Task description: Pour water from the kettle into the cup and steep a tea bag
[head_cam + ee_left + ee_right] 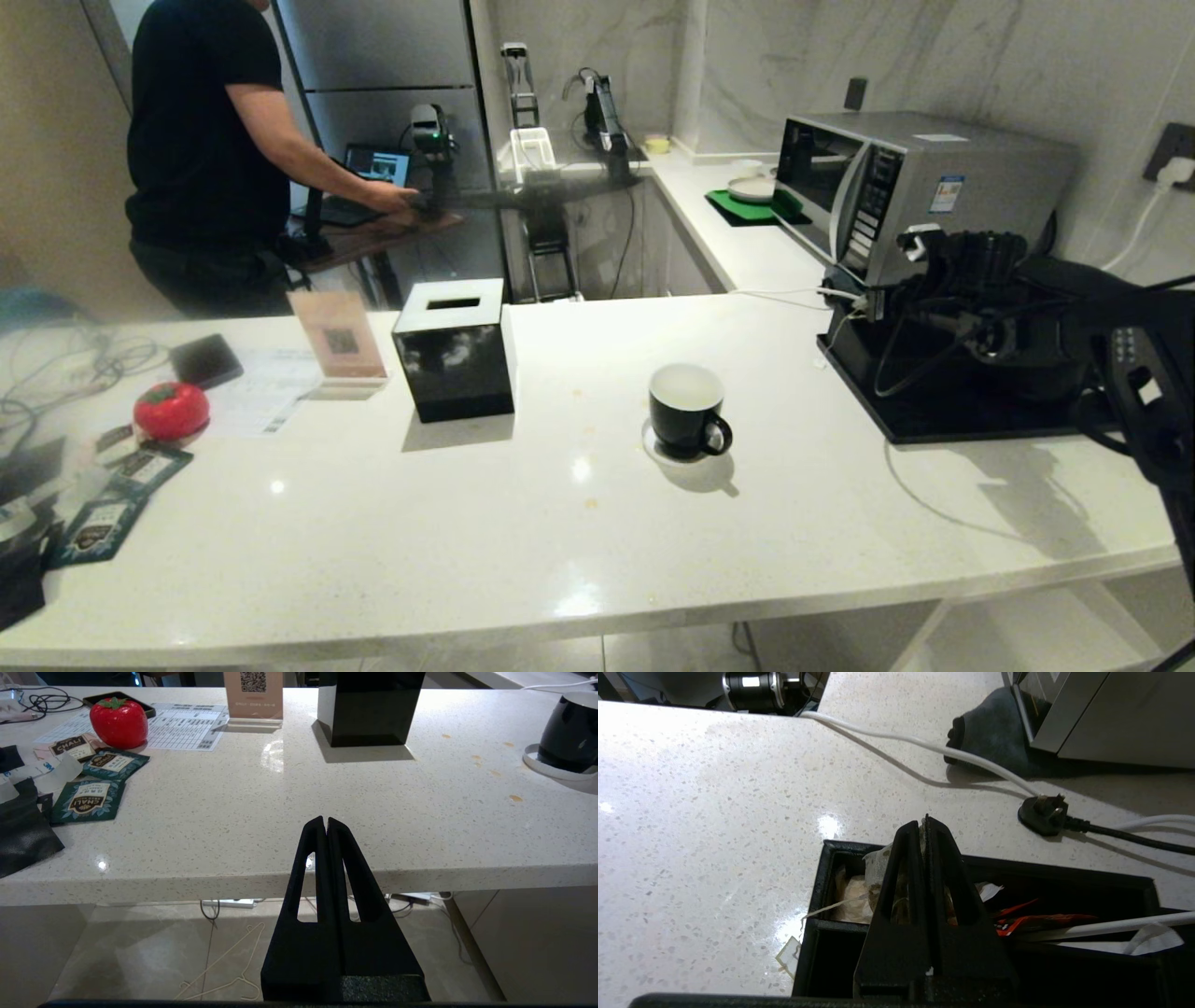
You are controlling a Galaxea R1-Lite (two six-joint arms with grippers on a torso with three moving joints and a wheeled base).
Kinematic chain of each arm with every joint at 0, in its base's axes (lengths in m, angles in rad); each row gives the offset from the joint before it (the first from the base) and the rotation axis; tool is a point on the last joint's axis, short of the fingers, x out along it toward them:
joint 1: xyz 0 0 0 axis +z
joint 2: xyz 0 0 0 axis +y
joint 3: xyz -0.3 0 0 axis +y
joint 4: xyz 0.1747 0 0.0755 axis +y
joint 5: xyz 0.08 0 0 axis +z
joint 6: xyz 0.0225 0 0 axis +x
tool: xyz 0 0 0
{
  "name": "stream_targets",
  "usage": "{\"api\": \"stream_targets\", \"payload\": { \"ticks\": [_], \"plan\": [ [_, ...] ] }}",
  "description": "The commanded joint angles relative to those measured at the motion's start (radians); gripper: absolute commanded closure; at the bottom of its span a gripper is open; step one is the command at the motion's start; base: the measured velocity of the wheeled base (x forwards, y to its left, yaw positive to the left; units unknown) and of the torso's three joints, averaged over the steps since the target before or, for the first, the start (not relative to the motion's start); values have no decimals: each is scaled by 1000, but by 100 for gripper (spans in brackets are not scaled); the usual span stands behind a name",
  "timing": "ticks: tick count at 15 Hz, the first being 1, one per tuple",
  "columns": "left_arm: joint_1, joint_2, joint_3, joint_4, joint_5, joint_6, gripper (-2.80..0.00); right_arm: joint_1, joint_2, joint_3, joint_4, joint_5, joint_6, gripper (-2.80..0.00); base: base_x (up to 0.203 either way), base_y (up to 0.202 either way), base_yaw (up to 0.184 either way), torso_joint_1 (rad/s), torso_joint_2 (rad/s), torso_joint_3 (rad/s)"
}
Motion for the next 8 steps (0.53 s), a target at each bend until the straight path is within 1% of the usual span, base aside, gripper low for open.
{"api": "stream_targets", "payload": {
  "ticks": [1, 8],
  "plan": [
    [0, 1, 0, 0, 1, -1, 0, 0, -25, 1, -1, 2, 1, 0, 0, 0, 0, 0, 0, 0],
    [0, 1, 0, 0, 1, -1, 0, 2, -75, 3, 0, 3, 1, 0, 0, 0, 0, 0, 0, 0]
  ]
}}
